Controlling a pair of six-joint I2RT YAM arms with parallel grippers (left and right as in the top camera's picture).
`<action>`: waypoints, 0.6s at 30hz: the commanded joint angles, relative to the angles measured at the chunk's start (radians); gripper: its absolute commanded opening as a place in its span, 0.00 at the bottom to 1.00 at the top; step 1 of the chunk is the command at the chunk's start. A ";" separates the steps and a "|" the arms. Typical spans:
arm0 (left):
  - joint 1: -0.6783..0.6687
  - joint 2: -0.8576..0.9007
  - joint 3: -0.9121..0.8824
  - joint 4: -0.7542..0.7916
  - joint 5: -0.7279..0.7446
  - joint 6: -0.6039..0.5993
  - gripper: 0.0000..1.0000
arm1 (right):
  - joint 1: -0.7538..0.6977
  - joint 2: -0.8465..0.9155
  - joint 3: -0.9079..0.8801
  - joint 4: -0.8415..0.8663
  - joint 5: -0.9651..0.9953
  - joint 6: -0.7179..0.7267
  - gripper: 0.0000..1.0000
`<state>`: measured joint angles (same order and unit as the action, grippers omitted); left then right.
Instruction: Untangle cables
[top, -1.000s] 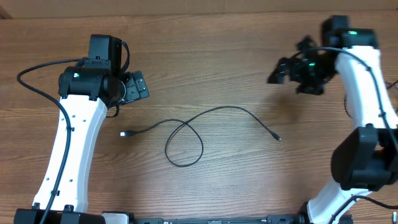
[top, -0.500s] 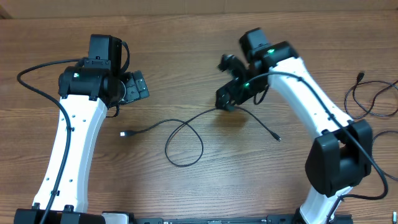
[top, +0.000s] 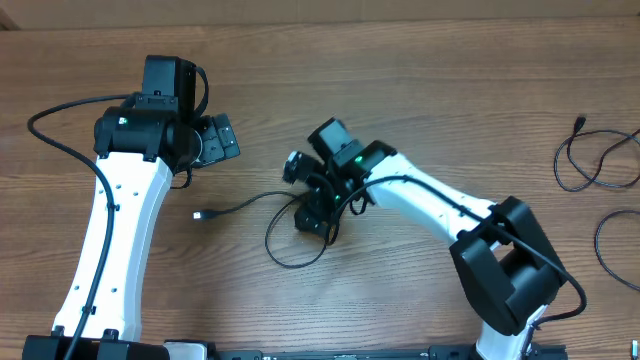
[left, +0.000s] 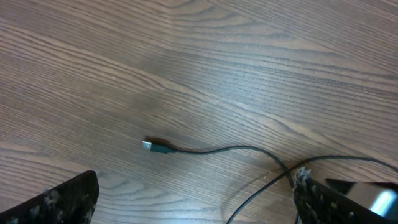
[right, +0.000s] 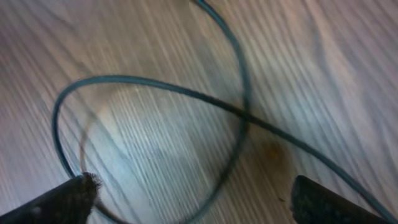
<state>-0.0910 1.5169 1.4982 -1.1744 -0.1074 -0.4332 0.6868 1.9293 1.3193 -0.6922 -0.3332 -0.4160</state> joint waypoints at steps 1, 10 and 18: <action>0.003 0.003 0.010 0.004 0.004 0.023 0.99 | 0.041 0.003 -0.041 0.076 -0.003 -0.001 1.00; 0.004 0.003 0.010 0.004 0.004 0.023 1.00 | 0.051 0.013 -0.057 0.228 0.033 -0.013 1.00; 0.004 0.003 0.010 0.004 0.004 0.022 1.00 | 0.051 0.063 -0.057 0.275 0.026 -0.029 1.00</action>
<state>-0.0910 1.5169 1.4982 -1.1740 -0.1074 -0.4332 0.7395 1.9526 1.2667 -0.4210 -0.3069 -0.4240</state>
